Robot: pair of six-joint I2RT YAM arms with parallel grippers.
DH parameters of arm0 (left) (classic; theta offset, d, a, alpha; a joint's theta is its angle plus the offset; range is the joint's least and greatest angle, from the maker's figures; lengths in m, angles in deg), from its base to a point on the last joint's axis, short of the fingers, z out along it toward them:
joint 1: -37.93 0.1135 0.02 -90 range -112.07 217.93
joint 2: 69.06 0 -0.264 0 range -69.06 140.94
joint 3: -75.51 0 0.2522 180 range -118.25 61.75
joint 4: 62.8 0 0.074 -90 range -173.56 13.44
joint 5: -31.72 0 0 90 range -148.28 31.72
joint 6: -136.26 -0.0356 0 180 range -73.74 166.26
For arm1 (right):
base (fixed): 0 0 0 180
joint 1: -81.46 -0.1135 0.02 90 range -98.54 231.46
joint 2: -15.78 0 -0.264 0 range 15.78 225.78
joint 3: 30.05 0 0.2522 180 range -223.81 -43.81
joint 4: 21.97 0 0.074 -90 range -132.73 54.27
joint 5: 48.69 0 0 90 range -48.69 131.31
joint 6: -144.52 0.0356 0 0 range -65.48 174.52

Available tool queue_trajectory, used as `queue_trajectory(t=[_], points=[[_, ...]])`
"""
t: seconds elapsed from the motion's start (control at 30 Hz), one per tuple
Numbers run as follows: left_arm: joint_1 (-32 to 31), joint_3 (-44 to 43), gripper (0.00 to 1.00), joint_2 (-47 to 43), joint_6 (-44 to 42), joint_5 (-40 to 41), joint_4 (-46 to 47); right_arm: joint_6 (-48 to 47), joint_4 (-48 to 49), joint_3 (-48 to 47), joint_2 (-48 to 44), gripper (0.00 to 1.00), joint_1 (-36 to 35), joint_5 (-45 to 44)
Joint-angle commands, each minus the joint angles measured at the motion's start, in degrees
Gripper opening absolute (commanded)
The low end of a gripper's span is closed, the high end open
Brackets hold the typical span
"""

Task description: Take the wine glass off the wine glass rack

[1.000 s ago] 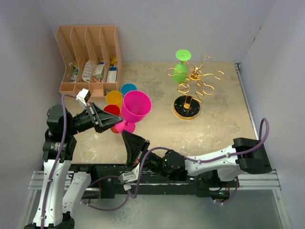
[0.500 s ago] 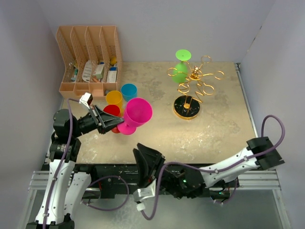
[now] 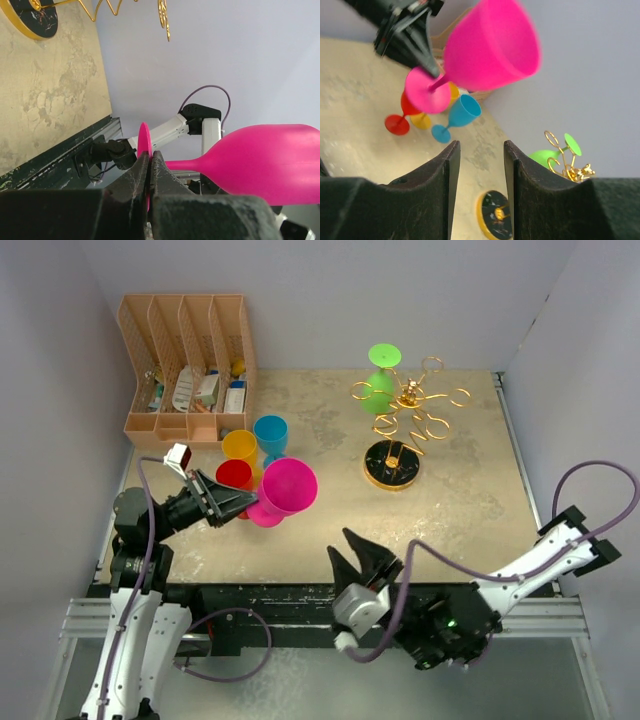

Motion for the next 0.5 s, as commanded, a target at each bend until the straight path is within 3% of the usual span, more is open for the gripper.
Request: queue_trajectory(t=[0.0,0.07,0.17,0.2,0.37,0.43,0.47], points=[[0.06,0.63,0.00,-2.58,-1.60,1.71,3.13,5.27,-2.74,-6.76,-3.65,0.45,1.05,0.65],[0.07,0.55,0.00,-3.22,-2.73,1.96,1.95,5.07,-2.24,-10.82,-3.61,0.48,5.25,1.86],[0.06,0.68,0.00,-3.64,-3.69,1.99,1.05,23.74,-27.84,-22.15,-1.18,0.49,16.46,7.35],[0.06,0.70,0.00,-3.74,-3.96,2.01,0.81,27.40,-31.73,-25.06,-0.32,0.49,20.25,9.74],[0.07,0.29,0.00,-4.01,-5.55,2.49,-1.17,32.51,-35.98,-36.66,3.88,0.50,33.90,17.10],[0.06,0.26,0.00,-3.89,-5.96,2.71,-1.52,43.93,-50.49,-47.08,8.35,0.51,41.80,25.18],[0.06,0.30,0.00,-3.84,-6.21,2.71,-1.74,51.01,-60.59,-57.45,12.81,0.51,49.24,31.21]])
